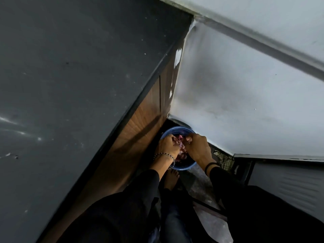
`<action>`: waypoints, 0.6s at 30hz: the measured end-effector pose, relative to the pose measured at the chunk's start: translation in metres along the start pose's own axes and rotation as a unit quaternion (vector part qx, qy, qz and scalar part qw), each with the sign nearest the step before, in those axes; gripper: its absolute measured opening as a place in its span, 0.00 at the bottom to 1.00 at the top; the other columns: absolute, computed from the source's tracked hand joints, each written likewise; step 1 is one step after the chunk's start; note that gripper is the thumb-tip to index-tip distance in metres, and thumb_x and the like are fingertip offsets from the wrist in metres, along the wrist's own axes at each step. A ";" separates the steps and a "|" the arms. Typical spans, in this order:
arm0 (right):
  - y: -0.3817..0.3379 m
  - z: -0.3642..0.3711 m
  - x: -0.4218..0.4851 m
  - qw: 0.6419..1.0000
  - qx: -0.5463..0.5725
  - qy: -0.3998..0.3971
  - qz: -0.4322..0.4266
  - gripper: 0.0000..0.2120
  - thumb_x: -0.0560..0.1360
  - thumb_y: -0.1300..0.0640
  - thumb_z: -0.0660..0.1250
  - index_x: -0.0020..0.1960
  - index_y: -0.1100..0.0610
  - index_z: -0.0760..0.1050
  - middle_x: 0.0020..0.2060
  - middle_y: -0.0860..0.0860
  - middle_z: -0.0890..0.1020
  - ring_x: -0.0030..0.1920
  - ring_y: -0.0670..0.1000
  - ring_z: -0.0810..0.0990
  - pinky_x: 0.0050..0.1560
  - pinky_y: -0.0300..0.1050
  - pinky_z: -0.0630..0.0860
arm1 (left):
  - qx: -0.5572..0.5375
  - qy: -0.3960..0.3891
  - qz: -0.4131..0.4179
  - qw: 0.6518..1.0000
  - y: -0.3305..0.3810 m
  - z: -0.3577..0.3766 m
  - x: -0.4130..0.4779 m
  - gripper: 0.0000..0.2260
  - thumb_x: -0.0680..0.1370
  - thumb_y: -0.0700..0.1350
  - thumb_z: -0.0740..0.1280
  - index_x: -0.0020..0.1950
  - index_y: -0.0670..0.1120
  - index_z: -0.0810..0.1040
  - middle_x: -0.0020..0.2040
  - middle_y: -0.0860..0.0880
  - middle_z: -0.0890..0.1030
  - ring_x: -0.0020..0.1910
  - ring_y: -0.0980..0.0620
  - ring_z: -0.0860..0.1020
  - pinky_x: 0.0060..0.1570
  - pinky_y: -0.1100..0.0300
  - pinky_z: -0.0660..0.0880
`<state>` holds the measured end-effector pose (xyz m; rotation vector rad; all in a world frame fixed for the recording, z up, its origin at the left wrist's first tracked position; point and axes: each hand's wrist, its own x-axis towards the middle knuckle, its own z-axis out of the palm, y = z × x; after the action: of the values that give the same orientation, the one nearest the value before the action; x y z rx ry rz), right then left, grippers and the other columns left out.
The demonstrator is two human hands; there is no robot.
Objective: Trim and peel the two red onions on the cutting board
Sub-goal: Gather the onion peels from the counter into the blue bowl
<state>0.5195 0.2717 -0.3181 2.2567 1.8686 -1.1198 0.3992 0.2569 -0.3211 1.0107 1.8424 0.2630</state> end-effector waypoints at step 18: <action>-0.094 -0.071 -0.165 0.958 0.163 0.170 -0.165 0.02 0.77 0.57 0.70 0.49 0.54 0.80 0.43 0.46 0.84 0.43 0.45 0.82 0.41 0.27 0.71 | 0.005 0.069 0.174 0.982 0.043 -0.126 -0.185 0.15 0.79 0.38 0.62 0.67 0.40 0.72 0.62 0.40 0.78 0.60 0.44 0.77 0.56 0.61 0.71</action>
<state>0.4691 0.1882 -0.1401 2.5081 2.4284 -1.2211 0.3489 0.1781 -0.1133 1.3505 1.7810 0.5461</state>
